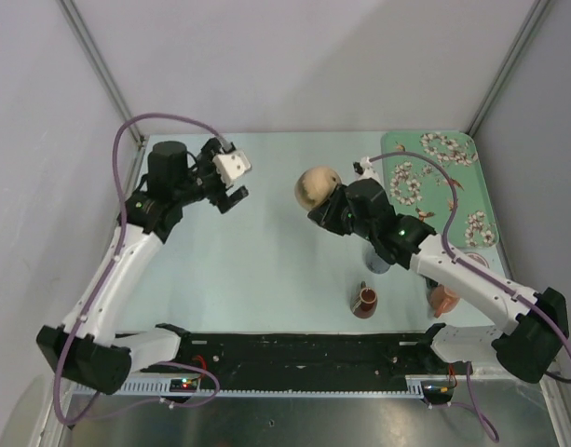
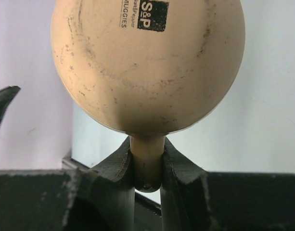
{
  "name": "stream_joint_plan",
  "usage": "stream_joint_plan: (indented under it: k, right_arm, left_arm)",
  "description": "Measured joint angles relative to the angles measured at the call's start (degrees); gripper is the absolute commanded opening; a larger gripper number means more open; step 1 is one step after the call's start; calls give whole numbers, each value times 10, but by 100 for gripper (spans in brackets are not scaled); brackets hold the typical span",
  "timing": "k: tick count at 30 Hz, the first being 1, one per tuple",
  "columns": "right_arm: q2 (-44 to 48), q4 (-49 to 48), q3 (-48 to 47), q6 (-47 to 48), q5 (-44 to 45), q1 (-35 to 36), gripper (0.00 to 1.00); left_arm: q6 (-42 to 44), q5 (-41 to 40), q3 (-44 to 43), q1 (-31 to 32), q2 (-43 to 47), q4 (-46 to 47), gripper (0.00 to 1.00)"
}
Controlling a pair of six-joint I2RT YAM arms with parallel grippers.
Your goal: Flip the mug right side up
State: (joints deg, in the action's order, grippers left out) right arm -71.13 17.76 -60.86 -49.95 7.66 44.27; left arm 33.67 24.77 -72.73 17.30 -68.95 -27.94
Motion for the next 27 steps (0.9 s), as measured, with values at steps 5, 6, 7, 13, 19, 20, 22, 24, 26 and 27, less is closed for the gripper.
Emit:
stream_joint_plan:
  k: [5, 6, 7, 13, 19, 20, 22, 24, 26, 27]
  right_arm:
    - [1, 17, -42, -17, -19, -2, 0]
    - [2, 17, -47, -21, -24, -1, 0]
    - [5, 17, -50, -25, -28, -1, 0]
    - [32, 17, -53, -44, -42, 2, 0]
    - [41, 16, -62, -56, -52, 4, 0]
    - [41, 16, -64, -57, -53, 4, 0]
    - [41, 14, -65, -60, -56, 5, 0]
    - [41, 11, -65, -63, -61, 6, 0]
    - [41, 9, -65, -67, -69, 6, 0]
    - [41, 9, -65, -69, -72, 7, 0]
  left_arm:
    - [244, 52, 15, 0, 66, -8, 99]
    - [292, 77, 19, 1, 78, -1, 99]
    - [323, 94, 23, 2, 84, 6, 99]
    - [461, 184, 125, 18, 113, 163, 92]
    - [528, 224, 168, 40, 110, 274, 88]
    - [539, 226, 173, 45, 110, 285, 87]
    - [556, 228, 181, 59, 110, 305, 85]
    - [570, 226, 184, 76, 107, 322, 84]
    - [582, 221, 184, 93, 103, 338, 84]
    - [585, 218, 184, 98, 101, 343, 83]
